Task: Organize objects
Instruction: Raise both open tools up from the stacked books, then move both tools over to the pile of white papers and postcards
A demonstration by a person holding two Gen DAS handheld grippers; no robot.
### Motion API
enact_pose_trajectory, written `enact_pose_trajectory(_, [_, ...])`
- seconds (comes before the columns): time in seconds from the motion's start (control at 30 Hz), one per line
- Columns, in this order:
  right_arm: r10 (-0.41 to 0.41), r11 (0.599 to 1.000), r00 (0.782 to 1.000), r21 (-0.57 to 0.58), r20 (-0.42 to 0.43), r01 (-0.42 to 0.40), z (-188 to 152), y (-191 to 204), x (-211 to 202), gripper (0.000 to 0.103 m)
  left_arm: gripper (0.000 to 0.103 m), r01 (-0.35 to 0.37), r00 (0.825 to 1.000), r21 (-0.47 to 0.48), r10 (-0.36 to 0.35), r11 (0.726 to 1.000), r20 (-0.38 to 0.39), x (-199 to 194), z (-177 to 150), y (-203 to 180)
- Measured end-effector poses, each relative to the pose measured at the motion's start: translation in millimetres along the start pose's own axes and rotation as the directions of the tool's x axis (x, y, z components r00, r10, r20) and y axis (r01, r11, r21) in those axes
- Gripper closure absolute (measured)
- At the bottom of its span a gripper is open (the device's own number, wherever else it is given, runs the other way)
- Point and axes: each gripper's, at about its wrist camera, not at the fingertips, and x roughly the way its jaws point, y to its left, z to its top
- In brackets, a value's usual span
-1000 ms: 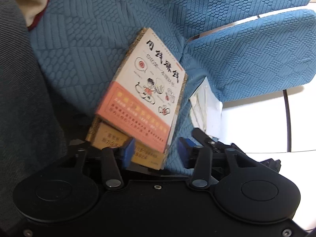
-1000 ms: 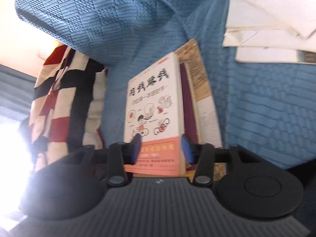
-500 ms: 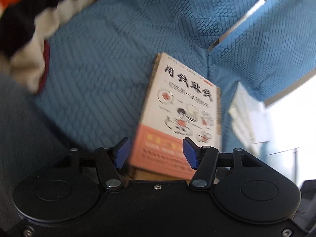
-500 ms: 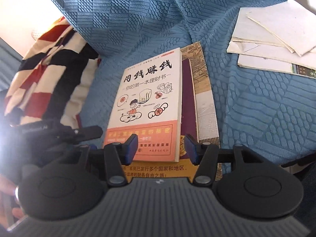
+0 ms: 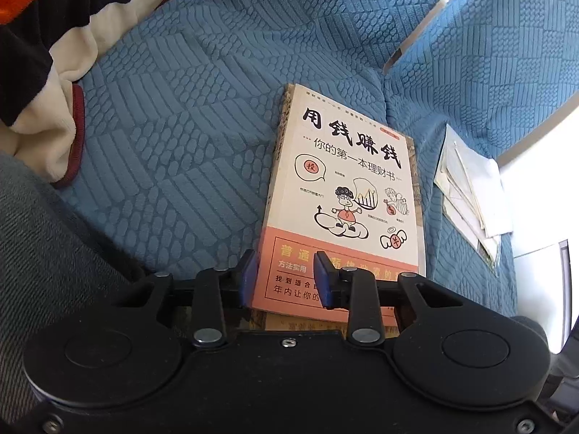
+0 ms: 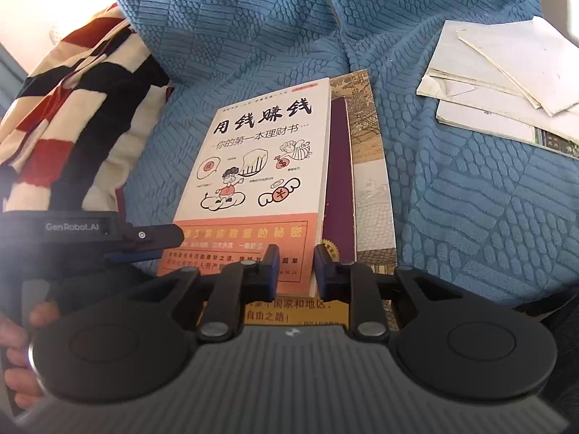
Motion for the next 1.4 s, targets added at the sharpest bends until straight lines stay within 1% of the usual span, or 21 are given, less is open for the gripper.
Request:
enact_pose_trajectory(0.1, [0.004,1.000,1.000,-0.004,-0.005,-0.004,-0.2,-3.0,-6.1,0.081,0.072,0.009,1.000,-0.007,-0.009,1.000,-0.007,0.0,-3.2,-3.7])
enact_pose_trajectory(0.4, [-0.013,1.000,1.000,-0.005,-0.025,0.013,-9.4,-11.5,-21.0,0.081,0.072,0.015,0.999,0.017,-0.014,1.000,-0.033,-3.6,-21.5,-13.4])
enact_pose_trajectory(0.57, [-0.009,1.000,0.999,0.002,-0.036,0.009,-10.5,-16.5,-23.7,0.082,0.072,0.024,0.999,0.018,-0.023,1.000,-0.038,-5.1,-23.4,-13.1])
enact_pose_trajectory(0.67, [-0.006,1.000,0.999,0.011,-0.039,0.006,-9.3,-17.7,-27.1,0.082,0.068,0.048,0.998,0.010,-0.047,0.999,-0.035,-8.4,-20.5,-12.2])
enact_pose_trajectory(0.7, [-0.002,1.000,0.999,0.016,-0.036,0.003,-8.6,-18.1,-29.3,0.082,0.061,0.053,0.998,0.022,-0.052,0.998,-0.028,-11.3,-19.9,-14.2])
enact_pose_trajectory(0.77, [0.012,1.000,1.000,0.017,-0.022,-0.012,-7.1,-18.7,-35.1,0.082,0.057,0.067,0.998,0.044,-0.067,0.997,-0.009,-17.0,-17.3,-18.8])
enact_pose_trajectory(0.87, [0.032,0.999,0.999,0.009,0.003,-0.032,-3.2,-16.7,-47.4,0.082,0.057,0.048,0.999,0.093,-0.050,0.994,0.018,-25.4,-16.0,-31.7])
enact_pose_trajectory(0.97, [0.041,0.999,0.998,-0.020,0.045,-0.040,2.6,-10.4,-64.4,0.082,0.056,0.065,0.997,0.128,-0.070,0.990,0.034,-35.8,-14.4,-44.3])
enact_pose_trajectory(1.07, [0.043,0.998,0.995,-0.043,0.089,-0.040,9.0,-4.9,-82.0,0.082,0.054,0.063,0.995,0.168,-0.075,0.984,0.069,-48.7,-13.8,-56.6])
enact_pose_trajectory(1.17, [0.047,0.998,0.990,-0.052,0.135,-0.041,13.8,-2.8,-101.0,0.082,0.053,0.078,0.990,0.184,-0.099,0.980,0.103,-63.2,-12.0,-65.8])
enact_pose_trajectory(1.3, [0.022,0.998,0.981,-0.059,0.195,-0.010,14.7,-2.7,-126.2,0.082,0.049,0.101,0.983,0.186,-0.128,0.977,0.134,-81.0,-11.2,-72.9])
enact_pose_trajectory(1.33, [0.012,0.998,0.978,-0.055,0.209,-0.001,14.2,-2.8,-132.1,0.082,0.048,0.104,0.981,0.190,-0.132,0.976,0.142,-84.6,-10.8,-74.0])
enact_pose_trajectory(1.4, [0.001,0.999,0.971,-0.045,0.238,0.010,12.9,-4.6,-143.7,0.082,0.038,0.096,0.978,0.200,-0.129,0.975,0.162,-91.2,-10.3,-77.9])
